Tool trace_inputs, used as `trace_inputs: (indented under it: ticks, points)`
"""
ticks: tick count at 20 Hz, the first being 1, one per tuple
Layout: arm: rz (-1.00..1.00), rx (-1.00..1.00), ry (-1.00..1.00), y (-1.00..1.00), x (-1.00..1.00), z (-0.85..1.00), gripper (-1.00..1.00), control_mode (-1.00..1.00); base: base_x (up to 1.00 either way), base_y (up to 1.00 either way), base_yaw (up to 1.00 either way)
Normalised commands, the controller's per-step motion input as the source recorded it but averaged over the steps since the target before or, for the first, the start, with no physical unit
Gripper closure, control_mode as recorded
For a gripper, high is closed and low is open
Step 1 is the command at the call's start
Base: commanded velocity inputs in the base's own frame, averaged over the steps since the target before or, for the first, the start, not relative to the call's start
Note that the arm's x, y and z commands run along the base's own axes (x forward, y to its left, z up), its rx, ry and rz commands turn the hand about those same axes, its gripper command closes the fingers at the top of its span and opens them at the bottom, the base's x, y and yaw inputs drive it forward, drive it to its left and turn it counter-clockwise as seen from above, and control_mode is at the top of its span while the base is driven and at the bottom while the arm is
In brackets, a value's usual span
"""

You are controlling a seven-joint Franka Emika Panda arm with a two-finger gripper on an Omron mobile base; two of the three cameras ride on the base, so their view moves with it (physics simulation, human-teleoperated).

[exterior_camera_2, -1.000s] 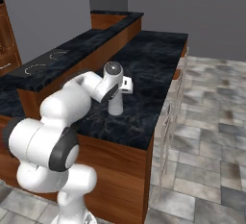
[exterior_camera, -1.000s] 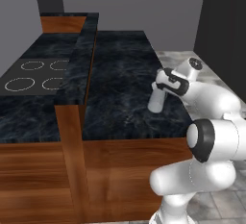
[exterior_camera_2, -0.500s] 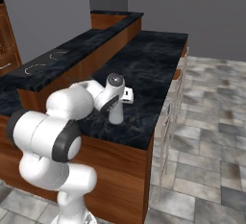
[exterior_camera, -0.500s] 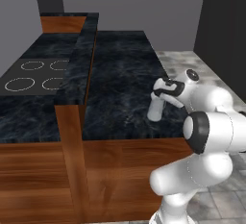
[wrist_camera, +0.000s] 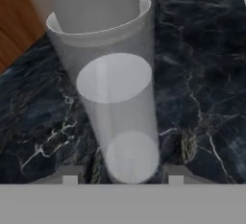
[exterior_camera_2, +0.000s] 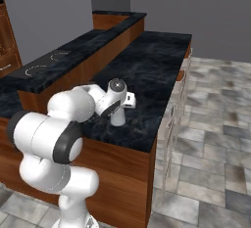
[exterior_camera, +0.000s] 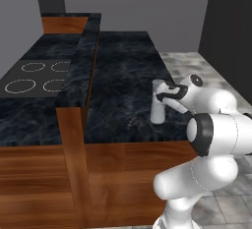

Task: Place the pitcher and cup on the dining counter for serving.

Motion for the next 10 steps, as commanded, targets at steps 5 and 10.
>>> trace_inputs:
  ticks: [5, 10]
  points:
    - [-0.03, 0.00, 0.08, 0.00, -0.34, 0.60, -1.00, -1.00, 0.00, 0.00, 0.00]
    - [-0.04, 0.00, 0.15, 0.00, -0.67, 0.96, -1.00, -1.00, 0.00, 0.00, 0.00]
